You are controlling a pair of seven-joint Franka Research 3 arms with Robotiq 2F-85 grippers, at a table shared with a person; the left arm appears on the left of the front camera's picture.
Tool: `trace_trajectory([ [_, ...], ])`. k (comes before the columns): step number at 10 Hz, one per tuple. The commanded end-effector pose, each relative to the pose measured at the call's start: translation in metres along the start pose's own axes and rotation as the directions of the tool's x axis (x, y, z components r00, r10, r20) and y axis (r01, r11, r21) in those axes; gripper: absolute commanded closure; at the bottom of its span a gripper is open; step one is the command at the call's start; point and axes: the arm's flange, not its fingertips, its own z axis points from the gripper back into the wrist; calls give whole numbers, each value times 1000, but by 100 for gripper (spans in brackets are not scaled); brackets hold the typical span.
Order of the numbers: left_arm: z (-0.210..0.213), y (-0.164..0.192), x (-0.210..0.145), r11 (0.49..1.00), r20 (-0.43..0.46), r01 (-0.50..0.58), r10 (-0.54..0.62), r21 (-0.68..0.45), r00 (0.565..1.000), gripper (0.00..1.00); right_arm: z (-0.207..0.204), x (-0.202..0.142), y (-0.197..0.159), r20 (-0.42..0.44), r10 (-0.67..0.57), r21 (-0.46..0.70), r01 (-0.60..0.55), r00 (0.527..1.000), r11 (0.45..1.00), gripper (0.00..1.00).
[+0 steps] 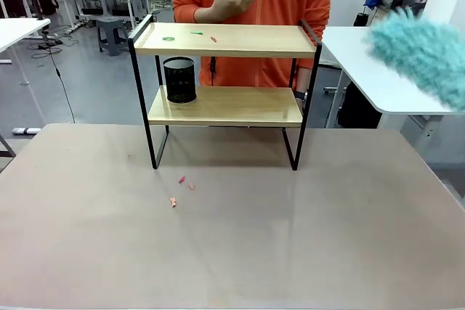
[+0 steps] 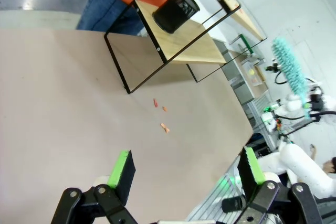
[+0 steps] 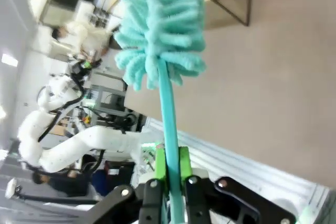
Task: Clean the shelf.
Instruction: Clean the remaining tier of the Shelf with the Duster once objects are removed.
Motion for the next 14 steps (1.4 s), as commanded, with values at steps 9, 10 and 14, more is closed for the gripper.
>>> trace_trajectory([
  [9, -2, -1, 0, 1000, 24, 19, -19, -13, 1000, 0, -98, 52, 109, -147, 187, -309, -225, 971, 924, 88],
  [10, -2, -1, 0, 1000, 24, 19, -19, -13, 1000, 0, -111, 78, 129, -168, 217, -350, -264, 962, 899, 88],
  [14, -2, -1, 0, 1000, 24, 19, -19, -13, 1000, 0, -189, 161, 169, -232, 185, -434, -272, 955, 859, 88],
])
